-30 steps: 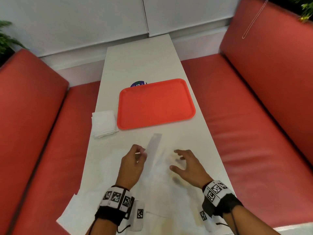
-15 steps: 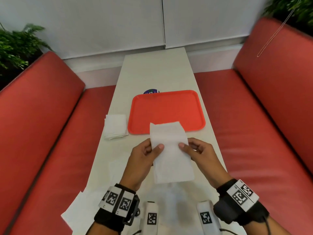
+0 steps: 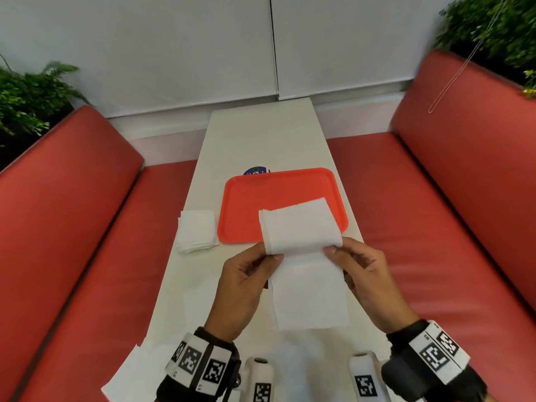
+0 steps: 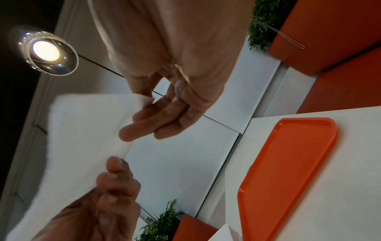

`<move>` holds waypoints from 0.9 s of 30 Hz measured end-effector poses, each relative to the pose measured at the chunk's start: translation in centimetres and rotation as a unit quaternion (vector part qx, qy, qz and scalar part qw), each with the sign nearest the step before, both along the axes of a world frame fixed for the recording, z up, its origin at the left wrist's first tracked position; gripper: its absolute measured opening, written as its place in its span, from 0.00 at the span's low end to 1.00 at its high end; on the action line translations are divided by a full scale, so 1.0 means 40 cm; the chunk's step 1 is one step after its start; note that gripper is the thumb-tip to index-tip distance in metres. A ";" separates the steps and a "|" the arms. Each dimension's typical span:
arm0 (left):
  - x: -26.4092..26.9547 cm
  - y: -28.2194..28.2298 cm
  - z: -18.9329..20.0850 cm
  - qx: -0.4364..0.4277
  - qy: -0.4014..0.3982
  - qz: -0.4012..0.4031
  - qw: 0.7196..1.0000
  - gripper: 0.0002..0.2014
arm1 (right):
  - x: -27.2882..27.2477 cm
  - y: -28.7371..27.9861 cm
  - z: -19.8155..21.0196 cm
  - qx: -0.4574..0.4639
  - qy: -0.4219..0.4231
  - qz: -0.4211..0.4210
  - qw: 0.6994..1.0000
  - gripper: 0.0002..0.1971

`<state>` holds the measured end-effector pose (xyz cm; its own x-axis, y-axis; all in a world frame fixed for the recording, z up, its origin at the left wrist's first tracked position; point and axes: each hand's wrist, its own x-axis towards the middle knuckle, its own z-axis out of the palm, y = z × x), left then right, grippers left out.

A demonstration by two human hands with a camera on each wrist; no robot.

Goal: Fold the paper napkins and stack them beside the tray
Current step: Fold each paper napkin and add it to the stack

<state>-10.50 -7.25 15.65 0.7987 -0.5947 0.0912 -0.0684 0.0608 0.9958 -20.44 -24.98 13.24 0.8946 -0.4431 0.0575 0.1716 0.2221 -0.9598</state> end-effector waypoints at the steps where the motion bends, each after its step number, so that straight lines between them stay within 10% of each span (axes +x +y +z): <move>1: 0.000 0.002 -0.001 -0.001 -0.005 0.003 1.000 0.14 | -0.001 0.002 0.002 0.007 -0.008 0.007 1.000 0.15; 9: -0.003 0.021 -0.008 0.006 -0.051 -0.010 0.999 0.16 | -0.003 0.010 0.000 0.031 -0.020 0.034 0.999 0.20; 16: -0.021 0.012 0.007 -0.042 0.134 0.027 0.990 0.18 | 0.003 0.026 0.024 -0.085 -0.018 -0.015 0.996 0.06; 27: 0.023 0.039 0.007 -0.044 0.188 0.057 0.979 0.15 | 0.068 0.084 0.048 -0.056 0.014 0.041 0.997 0.35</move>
